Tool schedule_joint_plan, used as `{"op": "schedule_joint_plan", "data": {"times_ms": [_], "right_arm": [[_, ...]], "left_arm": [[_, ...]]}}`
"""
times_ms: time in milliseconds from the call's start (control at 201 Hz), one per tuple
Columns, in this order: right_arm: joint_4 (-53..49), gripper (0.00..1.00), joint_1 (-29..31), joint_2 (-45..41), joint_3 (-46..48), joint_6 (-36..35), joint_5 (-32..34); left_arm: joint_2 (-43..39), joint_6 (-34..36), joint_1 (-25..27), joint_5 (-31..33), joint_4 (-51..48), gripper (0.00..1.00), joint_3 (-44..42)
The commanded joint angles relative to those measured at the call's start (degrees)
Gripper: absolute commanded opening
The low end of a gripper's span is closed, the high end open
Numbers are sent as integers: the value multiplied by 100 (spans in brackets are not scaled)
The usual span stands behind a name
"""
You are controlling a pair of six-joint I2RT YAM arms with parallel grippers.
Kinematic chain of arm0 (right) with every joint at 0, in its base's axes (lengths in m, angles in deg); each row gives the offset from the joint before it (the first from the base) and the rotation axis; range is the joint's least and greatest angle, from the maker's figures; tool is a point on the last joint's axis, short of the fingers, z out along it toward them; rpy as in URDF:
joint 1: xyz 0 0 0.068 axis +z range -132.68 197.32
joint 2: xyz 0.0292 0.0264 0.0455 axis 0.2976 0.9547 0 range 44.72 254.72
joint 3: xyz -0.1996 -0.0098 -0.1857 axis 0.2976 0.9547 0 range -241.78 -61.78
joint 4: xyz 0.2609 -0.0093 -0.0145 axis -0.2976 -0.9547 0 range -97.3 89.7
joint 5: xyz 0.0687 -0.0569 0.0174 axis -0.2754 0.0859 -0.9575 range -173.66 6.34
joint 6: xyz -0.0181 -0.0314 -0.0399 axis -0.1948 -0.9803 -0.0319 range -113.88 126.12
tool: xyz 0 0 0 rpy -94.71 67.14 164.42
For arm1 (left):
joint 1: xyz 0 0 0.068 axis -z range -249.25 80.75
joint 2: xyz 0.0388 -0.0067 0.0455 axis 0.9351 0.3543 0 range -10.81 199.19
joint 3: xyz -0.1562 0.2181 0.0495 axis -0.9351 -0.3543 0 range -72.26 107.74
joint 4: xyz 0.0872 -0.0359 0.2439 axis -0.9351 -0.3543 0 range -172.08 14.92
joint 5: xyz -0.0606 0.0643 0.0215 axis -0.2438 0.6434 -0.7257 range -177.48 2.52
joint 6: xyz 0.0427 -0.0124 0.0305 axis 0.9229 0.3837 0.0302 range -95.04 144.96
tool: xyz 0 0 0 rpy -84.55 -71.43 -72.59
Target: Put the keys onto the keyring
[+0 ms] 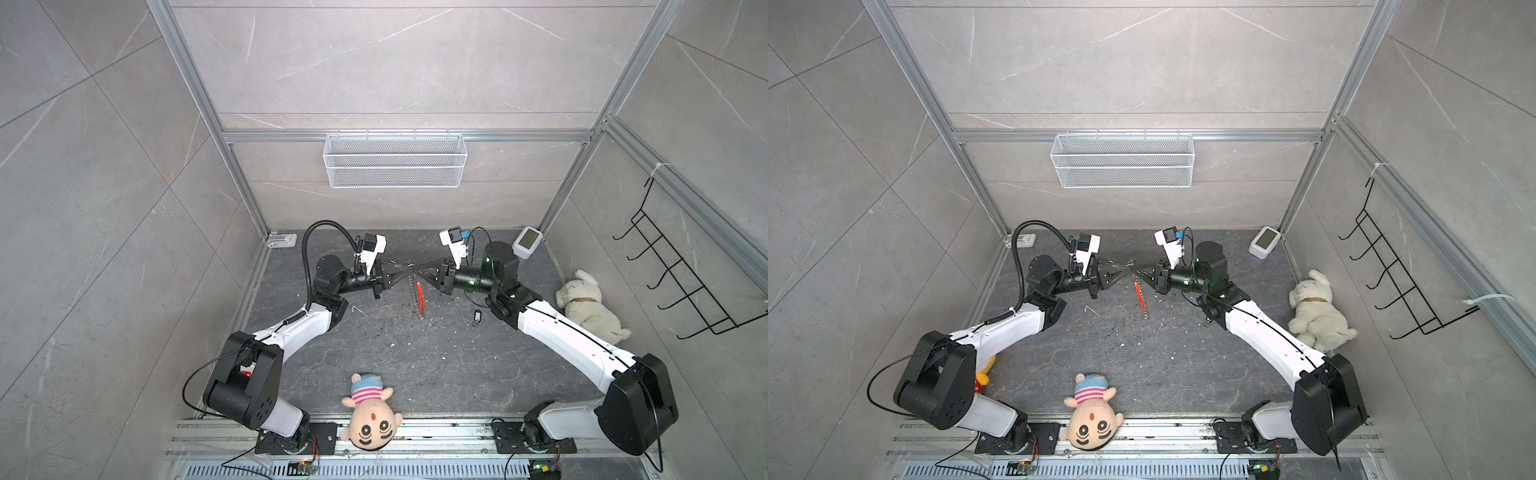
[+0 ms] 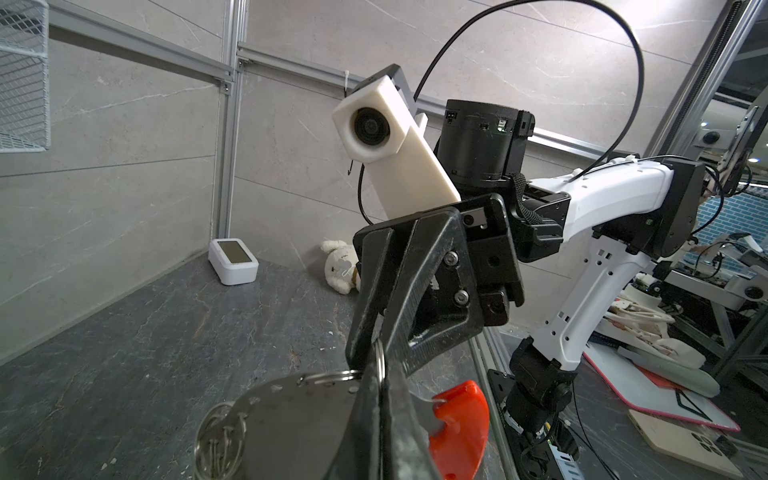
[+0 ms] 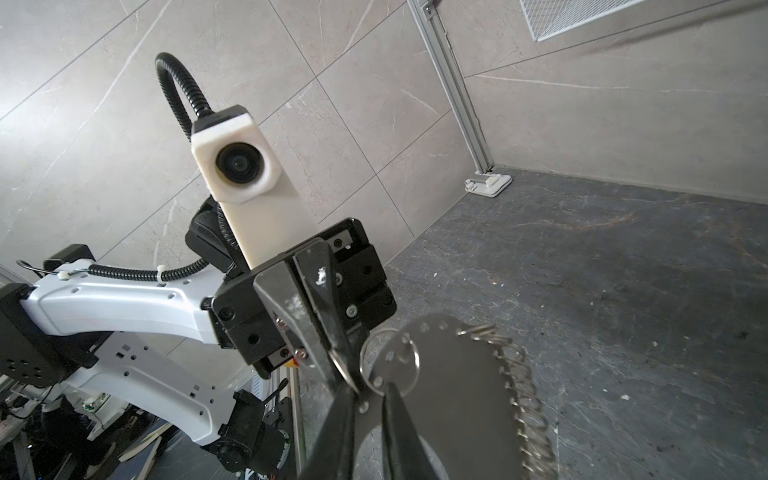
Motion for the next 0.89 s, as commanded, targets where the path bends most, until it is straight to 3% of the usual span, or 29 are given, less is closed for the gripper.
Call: {"op": "schedule_joint_plan", "data": {"times_ms": [0,85,399,473,643,757,887], "right_arm": [[547,13,49,137,-226,279,-349],[593,0,50,147,-227,320,-350],[-189,0,59,-8,-259,-60,211],[-727,0,79,-73,-343,-423,574],[-1548,0,101,-170,-434,-1181,1281],[-1853,0,132,-113,-469,-1555,1532],[-2348,0,268,-12,-568,-2216,1849]], "left_arm": [[46,-109,50,-288,416,0,175],[64,-125,45,-315,367,0,186],[116,16,19,-216,43,0,241],[71,253,1,-139,-327,8,239],[-275,1069,-63,321,-1282,31,124],[-593,1623,-161,620,-2045,32,102],[-941,3369,-177,1064,-4367,32,586]]}}
